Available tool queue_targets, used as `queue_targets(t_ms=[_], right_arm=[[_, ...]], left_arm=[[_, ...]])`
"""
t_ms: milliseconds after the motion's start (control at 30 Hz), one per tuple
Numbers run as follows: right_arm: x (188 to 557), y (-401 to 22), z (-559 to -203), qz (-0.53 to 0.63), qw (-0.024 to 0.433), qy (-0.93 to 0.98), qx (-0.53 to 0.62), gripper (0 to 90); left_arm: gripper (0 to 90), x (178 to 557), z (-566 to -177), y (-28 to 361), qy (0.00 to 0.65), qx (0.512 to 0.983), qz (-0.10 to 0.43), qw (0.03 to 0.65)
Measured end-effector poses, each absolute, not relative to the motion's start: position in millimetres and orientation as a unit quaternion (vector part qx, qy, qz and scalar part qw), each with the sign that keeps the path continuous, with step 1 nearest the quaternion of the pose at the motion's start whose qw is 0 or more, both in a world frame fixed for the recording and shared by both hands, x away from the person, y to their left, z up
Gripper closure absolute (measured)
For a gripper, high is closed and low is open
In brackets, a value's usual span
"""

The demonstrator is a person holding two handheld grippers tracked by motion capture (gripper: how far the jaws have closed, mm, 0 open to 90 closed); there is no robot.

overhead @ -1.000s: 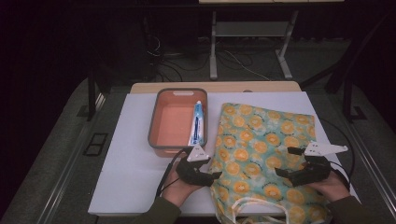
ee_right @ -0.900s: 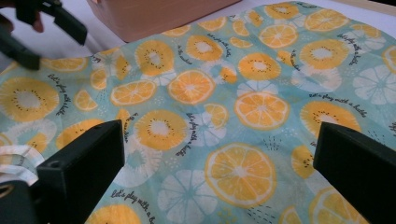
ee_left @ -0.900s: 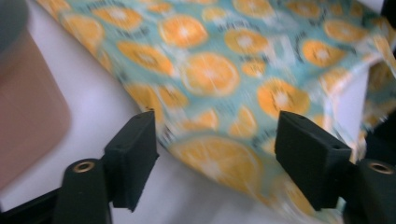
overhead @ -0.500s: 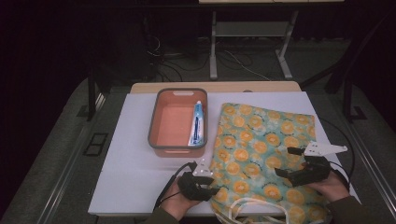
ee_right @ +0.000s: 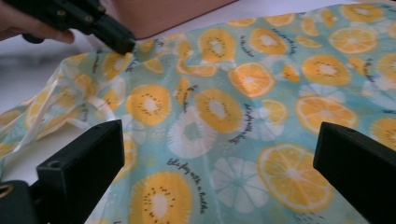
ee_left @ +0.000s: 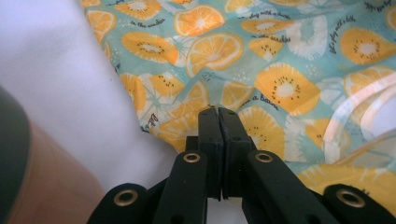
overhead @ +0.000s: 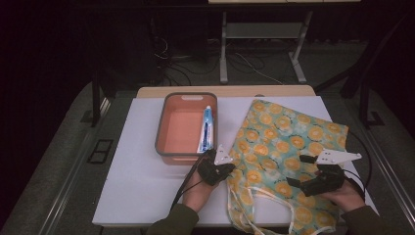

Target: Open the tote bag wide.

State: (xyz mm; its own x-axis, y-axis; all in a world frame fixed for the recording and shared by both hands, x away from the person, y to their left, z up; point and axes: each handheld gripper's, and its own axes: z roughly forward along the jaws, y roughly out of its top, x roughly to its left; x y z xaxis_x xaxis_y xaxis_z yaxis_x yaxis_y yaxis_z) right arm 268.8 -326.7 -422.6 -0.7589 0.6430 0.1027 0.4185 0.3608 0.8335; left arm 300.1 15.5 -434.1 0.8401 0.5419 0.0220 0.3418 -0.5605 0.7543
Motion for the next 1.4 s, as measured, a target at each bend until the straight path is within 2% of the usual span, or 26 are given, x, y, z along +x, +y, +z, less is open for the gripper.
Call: queue_targets(t_ms=[67,133,167,200,233,267,300,500,533,567,667,733,767,800,933,1167,1400], right_arm=[[268.0,-323.7,-423.3,0.459,0.116,0.821,0.32,5.0],[267.0,-318.7,-423.9,0.452,0.103,0.828,0.315,5.1],[267.0,-318.7,-423.9,0.452,0.103,0.828,0.315,5.1],[265.8,-315.4,-424.2,0.447,0.094,0.834,0.31,6.4],[262.7,-306.7,-425.5,0.438,0.079,0.847,0.289,13.7],[262.7,-306.7,-425.5,0.438,0.079,0.847,0.289,13.7],[260.2,-298.5,-426.9,0.43,0.068,0.858,0.274,16.1],[256.1,-270.1,-437.9,0.389,0.046,0.89,0.234,30.8],[256.1,-270.1,-437.9,0.389,0.046,0.89,0.234,30.8],[254.8,-264.0,-441.5,0.373,0.049,0.899,0.225,36.7],[254.7,-260.2,-446.0,0.355,0.046,0.909,0.212,48.0],[253.0,-258.1,-446.9,0.348,0.06,0.913,0.203,57.4],[253.0,-258.1,-446.9,0.348,0.06,0.913,0.203,57.4],[252.7,-256.6,-446.9,0.35,0.056,0.914,0.197,67.6],[254.8,-254.5,-446.5,0.349,0.058,0.914,0.2,86.9],[263.9,-248.3,-443.5,0.355,0.069,0.905,0.226,89.5],[295.9,-233.6,-437.3,0.365,0.095,0.885,0.272,89.5]], left_arm=[[85.7,301.1,-434.7,17.0,0.257,0.871,0.123,0.4],[75.1,298.8,-432.4,21.6,0.261,0.868,0.12,0.404],[75.1,297.1,-430.4,24.8,0.265,0.865,0.114,0.41],[64.3,294.1,-427.2,29.0,0.267,0.862,0.11,0.416],[59.7,290.8,-424.4,32.8,0.267,0.86,0.106,0.422],[59.7,288.4,-422.2,35.8,0.265,0.859,0.101,0.425],[51.3,284.7,-419.4,39.9,0.264,0.858,0.096,0.431],[37.5,268.8,-411.3,74.3,0.261,0.846,0.091,0.455],[37.5,267.1,-411.5,81.6,0.264,0.845,0.089,0.456],[33.0,263.2,-412.7,96.1,0.268,0.842,0.087,0.461],[26.5,258.4,-414.7,116.8,0.279,0.838,0.084,0.462],[23.7,257.3,-415.3,123.5,0.284,0.837,0.086,0.46],[23.7,256.2,-416.1,129.9,0.29,0.834,0.089,0.461],[19.6,255.8,-417.3,136.2,0.295,0.832,0.088,0.462],[13.8,255.1,-421.6,156.2,0.316,0.822,0.089,0.466],[13.4,256.4,-420.9,162.2,0.323,0.818,0.099,0.466],[13.4,256.9,-420.9,161.4,0.322,0.819,0.102,0.465]])
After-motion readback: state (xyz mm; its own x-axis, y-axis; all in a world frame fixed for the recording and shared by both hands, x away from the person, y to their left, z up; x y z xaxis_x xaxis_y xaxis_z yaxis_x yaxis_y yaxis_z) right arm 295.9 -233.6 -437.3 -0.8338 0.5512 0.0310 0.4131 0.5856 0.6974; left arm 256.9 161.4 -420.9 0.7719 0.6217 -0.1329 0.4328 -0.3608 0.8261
